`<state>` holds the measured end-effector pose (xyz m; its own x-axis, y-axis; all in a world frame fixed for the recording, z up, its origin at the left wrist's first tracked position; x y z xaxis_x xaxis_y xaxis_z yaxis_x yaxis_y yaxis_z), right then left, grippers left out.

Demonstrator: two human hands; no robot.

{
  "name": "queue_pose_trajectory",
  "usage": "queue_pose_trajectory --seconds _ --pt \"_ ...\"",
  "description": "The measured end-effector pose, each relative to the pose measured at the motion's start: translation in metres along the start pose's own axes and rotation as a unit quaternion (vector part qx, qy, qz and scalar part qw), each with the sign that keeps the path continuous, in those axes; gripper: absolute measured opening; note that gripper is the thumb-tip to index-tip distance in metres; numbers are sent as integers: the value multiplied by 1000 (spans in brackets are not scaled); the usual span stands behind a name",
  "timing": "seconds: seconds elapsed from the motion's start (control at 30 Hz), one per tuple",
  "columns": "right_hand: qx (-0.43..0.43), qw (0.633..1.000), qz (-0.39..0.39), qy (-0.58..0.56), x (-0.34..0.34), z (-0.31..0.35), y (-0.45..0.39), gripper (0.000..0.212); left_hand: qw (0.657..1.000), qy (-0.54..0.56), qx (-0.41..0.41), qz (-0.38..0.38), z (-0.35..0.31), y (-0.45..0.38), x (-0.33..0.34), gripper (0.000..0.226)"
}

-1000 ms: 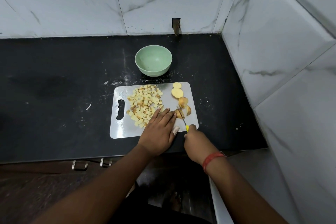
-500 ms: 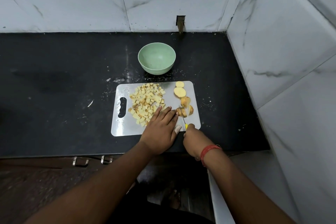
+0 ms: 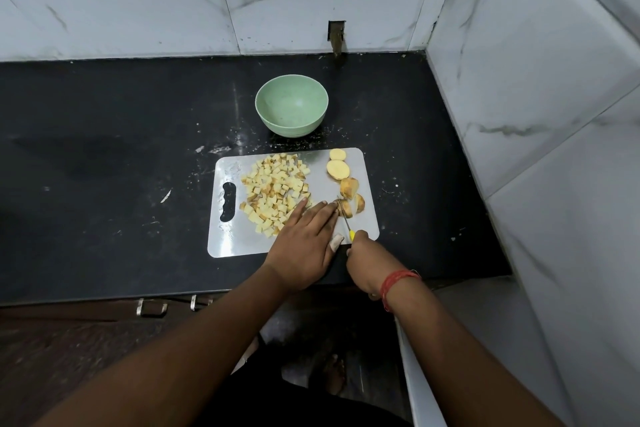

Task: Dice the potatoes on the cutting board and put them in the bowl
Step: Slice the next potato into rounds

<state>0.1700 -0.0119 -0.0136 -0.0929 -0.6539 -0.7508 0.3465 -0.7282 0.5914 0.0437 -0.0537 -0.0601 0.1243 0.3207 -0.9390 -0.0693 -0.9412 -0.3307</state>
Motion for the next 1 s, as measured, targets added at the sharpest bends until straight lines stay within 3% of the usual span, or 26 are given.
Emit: queue_pose_trajectory --seconds 0.07,0.27,0.43,0.53,0.63,1.0 --pt "7 1000 -11 -17 1 -2 0 9 1000 2 1 -4 0 0 0 63" --pt "-9 999 -32 -25 12 -16 16 34 1000 -9 3 -4 -1 -1 0 58" --pt "-11 999 -36 -15 19 -35 36 23 1000 -4 -7 9 -1 1 0 62" --pt "-18 994 -85 -65 11 -38 45 11 1000 0 -20 4 0 3 -2 61" --pt "-35 986 -140 -79 0 -35 44 13 1000 -3 -20 7 0 3 -2 61" --pt "-33 993 -108 -20 3 -9 13 18 1000 5 -19 2 1 3 -1 60"
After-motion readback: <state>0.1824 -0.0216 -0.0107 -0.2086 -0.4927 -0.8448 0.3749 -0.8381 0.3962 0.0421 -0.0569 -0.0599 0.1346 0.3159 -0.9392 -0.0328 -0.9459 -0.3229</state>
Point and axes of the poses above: each hand's wrist, its own y-axis away from the middle knuckle, its own x-axis out of the palm, z = x × y, the point moved 4 cm from there along -y, towards the middle knuckle, and after that the axes turned 8 degrees about -z, right-handed, at the moved point
